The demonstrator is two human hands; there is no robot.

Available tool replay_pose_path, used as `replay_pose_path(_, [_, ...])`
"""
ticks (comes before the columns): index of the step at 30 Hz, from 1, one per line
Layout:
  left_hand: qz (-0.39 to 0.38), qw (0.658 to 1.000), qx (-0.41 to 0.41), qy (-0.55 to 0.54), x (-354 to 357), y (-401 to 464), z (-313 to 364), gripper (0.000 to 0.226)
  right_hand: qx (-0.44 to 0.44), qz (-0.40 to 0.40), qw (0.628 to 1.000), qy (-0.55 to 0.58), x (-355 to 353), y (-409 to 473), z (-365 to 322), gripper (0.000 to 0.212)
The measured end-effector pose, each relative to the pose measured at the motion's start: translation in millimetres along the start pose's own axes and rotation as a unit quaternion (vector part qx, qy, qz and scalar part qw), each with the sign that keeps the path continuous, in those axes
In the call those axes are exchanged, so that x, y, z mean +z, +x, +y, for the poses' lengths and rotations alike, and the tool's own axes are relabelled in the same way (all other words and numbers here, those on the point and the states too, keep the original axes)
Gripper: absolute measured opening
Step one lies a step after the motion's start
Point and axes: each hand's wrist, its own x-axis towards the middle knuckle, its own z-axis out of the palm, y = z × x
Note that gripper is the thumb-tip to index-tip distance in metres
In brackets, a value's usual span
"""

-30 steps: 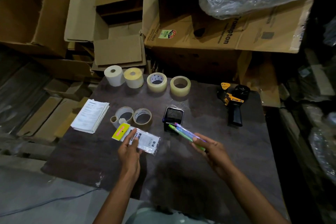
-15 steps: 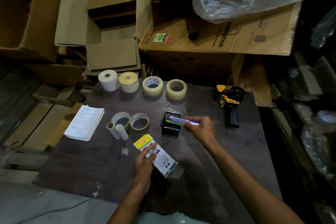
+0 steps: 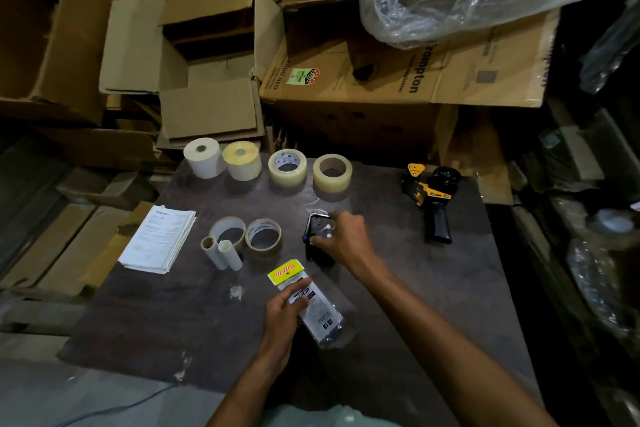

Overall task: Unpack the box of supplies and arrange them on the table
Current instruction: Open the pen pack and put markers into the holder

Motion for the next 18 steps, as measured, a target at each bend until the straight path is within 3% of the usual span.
replay_pose_path(2, [-0.001, 1.0, 0.0, 0.009, -1, -1, -1, 0.036, -0.001, -0.006, 0.999, 0.035, -4, -6, 2, 0.051])
replay_pose_path(6, [-0.006, 1.0, -0.005, -0.001, -1, -3, -3, 0.035, 0.027, 0.002, 0.99, 0.135, -16, -28, 18, 0.047])
replay_pose_path(9, [-0.022, 1.0, -0.009, -0.01, 0, -5, -6, 0.032, 0.107, -0.018, 0.946, 0.306, -10, -44, 40, 0.044])
replay_pose_path(12, [-0.025, 0.999, -0.013, -0.019, 3, -7, -7, 0.032, 0.178, -0.017, 0.896, 0.406, -8, -62, 60, 0.029])
replay_pose_path(15, [-0.034, 0.999, -0.018, -0.021, 7, -10, -9, 0.032, 0.216, -0.079, 0.866, 0.444, -7, -82, 68, 0.009])
replay_pose_path(18, [-0.036, 0.999, -0.02, -0.019, 11, -11, -12, 0.032, 0.245, -0.172, 0.845, 0.444, 0, -97, 79, 0.008])
